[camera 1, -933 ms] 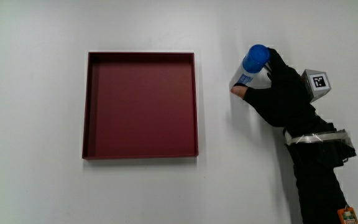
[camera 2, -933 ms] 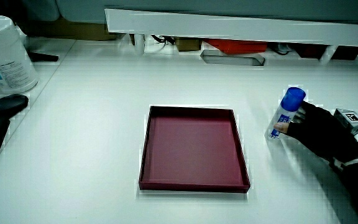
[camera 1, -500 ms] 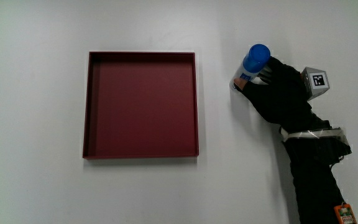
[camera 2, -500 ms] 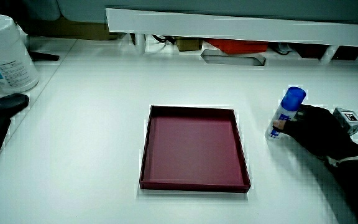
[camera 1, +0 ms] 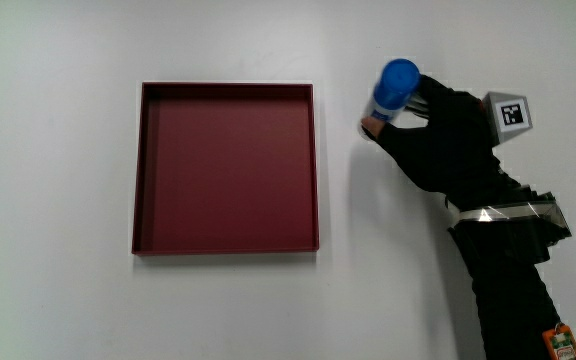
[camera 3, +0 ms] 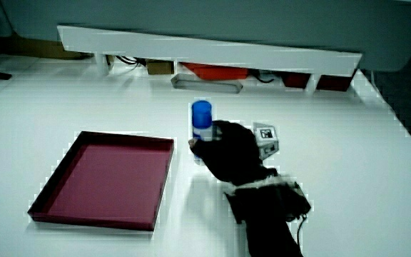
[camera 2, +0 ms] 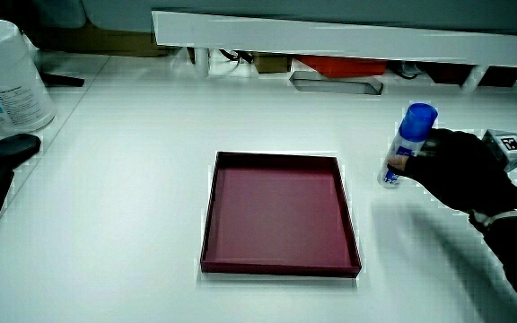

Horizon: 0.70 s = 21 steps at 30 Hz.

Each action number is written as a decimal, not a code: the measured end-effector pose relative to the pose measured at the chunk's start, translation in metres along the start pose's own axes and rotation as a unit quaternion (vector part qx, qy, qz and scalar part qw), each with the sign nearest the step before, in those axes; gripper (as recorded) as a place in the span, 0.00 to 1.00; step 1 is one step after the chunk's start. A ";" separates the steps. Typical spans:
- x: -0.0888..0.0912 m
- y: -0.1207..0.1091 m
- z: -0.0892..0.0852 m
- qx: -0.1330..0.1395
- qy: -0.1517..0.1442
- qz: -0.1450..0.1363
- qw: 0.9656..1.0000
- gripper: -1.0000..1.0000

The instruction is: Pick glue from desk

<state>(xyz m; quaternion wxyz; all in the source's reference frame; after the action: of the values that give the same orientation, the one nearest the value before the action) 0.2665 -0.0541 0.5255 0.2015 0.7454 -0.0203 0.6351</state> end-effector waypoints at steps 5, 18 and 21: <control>0.005 0.006 0.000 0.013 0.006 -0.001 1.000 0.50; 0.006 0.011 -0.001 0.041 0.032 0.023 0.998 0.87; 0.011 0.012 0.002 0.050 0.029 0.020 0.998 0.97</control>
<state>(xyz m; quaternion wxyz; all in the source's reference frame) 0.2671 -0.0628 0.5391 0.1516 0.7355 0.0022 0.6604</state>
